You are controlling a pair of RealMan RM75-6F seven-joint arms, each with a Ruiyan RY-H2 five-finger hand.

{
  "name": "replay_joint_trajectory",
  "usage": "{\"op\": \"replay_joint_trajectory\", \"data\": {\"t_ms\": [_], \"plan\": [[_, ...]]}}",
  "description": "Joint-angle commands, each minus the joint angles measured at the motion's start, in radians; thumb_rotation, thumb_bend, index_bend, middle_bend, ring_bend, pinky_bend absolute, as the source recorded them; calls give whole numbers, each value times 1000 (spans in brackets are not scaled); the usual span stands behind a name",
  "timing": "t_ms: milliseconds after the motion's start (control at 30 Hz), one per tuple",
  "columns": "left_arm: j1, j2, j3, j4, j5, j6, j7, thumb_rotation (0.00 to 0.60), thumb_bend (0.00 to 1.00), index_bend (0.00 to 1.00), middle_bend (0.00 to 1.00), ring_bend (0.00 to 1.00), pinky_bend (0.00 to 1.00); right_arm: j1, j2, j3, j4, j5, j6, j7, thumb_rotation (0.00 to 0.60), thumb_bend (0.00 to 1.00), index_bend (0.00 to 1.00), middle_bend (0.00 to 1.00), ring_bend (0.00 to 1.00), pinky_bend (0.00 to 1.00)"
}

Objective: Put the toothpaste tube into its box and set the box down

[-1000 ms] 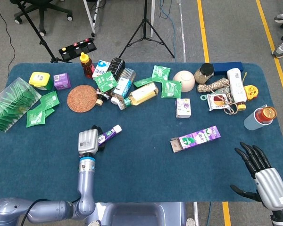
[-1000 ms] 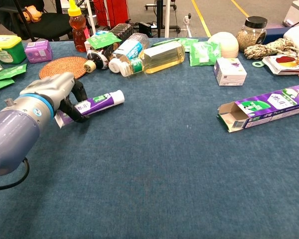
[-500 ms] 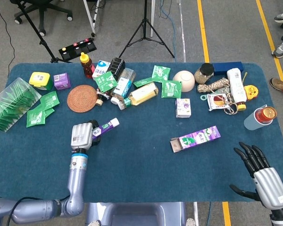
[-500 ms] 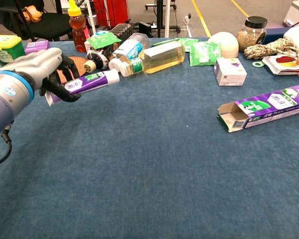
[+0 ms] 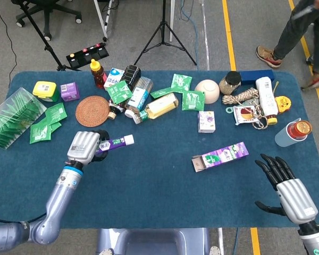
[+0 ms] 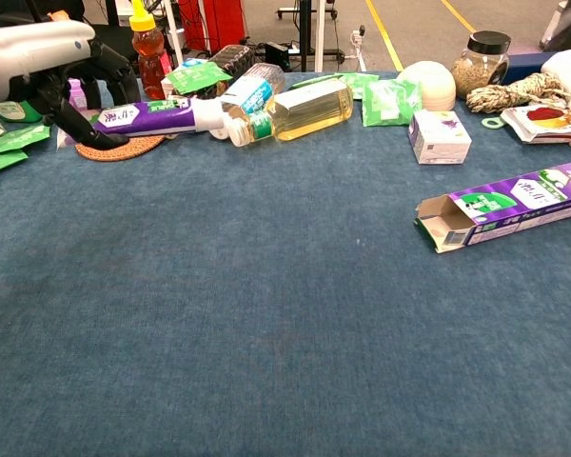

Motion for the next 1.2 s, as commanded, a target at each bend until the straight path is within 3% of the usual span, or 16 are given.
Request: {"op": "replay_joint_trajectory", "data": {"t_ms": [33,100,133,200,400,833,1200], "plan": [[2,37,7,-28,18,-20,-25,600,359,520,444,463,689,34,17,19,-14,20,-45,-17,600,0,17,0,0,0],[5,63,8,-43,30,-25,-45,600,357,521,443,463,689,70,28,28,-26,28,-98,-23,600,0,25,0,0,0],[9,93,13,-60,48,-38,-59,600,358,520,443,463,688,135,33,41,-30,46,-204,-6,600,0,30,0,0,0],[14,129,23,-66,83,-56,-90,600,358,521,443,463,687,201,40,58,-29,84,-312,6,600,0,45,0,0,0],[23,180,43,-72,134,-67,-142,600,357,521,443,463,685,322,-26,88,51,166,-508,-56,600,0,74,15,0,0],[39,270,59,-81,171,-73,-230,600,355,520,443,463,685,472,-201,151,249,339,-678,-197,600,0,141,77,40,85],[47,304,67,-66,192,-74,-288,600,353,520,443,463,685,508,-273,127,361,431,-726,-323,600,0,154,102,58,97]]}}
